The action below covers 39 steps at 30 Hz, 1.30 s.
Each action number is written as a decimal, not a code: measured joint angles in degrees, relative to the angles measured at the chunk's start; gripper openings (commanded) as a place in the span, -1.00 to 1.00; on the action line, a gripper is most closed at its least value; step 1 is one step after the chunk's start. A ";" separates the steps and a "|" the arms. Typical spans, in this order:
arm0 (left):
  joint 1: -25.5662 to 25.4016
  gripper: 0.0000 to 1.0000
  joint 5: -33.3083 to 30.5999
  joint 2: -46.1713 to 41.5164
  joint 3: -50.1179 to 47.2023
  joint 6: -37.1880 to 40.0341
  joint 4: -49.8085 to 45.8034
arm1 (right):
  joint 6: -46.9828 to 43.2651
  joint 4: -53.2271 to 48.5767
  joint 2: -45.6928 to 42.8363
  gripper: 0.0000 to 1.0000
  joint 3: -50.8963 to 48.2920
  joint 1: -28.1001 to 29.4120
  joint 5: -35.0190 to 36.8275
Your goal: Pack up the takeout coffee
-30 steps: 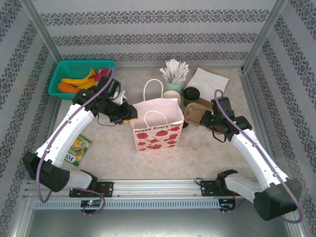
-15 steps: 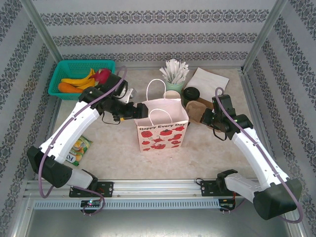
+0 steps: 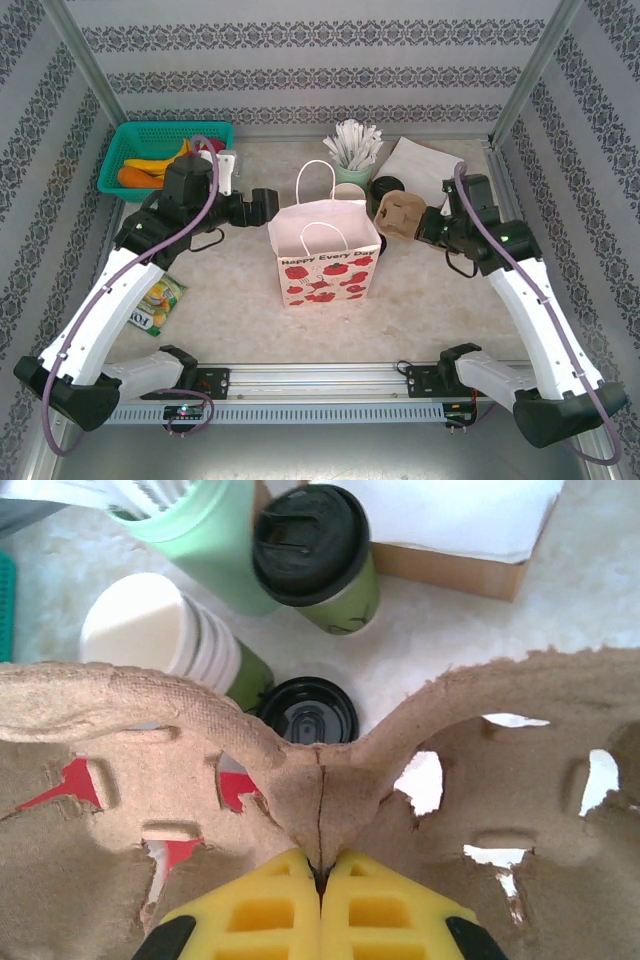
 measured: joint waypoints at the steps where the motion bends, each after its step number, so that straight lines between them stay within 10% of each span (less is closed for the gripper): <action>1: 0.02 0.99 0.61 0.66 -0.22 1.03 1.86 | -0.74 -1.38 0.70 -1.00 2.67 0.00 -0.76; 12: 0.00 0.85 19.37 17.00 12.33 18.69 7.78 | -5.31 -8.09 8.85 -1.00 22.99 1.03 -4.94; 18: 0.02 0.13 22.36 25.42 23.58 24.50 5.42 | -4.83 -7.58 12.76 -1.00 27.85 5.05 -12.68; 25: 0.02 -0.02 24.96 29.42 27.91 26.56 1.01 | -3.13 -7.21 15.80 -1.00 29.22 7.26 -18.27; 32: 0.02 -0.71 28.24 32.46 30.99 27.02 -1.62 | 2.32 0.61 21.79 -1.00 32.11 13.22 -30.18; 39: 0.20 -1.00 29.09 32.48 30.99 27.10 -2.64 | 3.87 3.26 22.01 -1.00 30.05 13.64 -32.89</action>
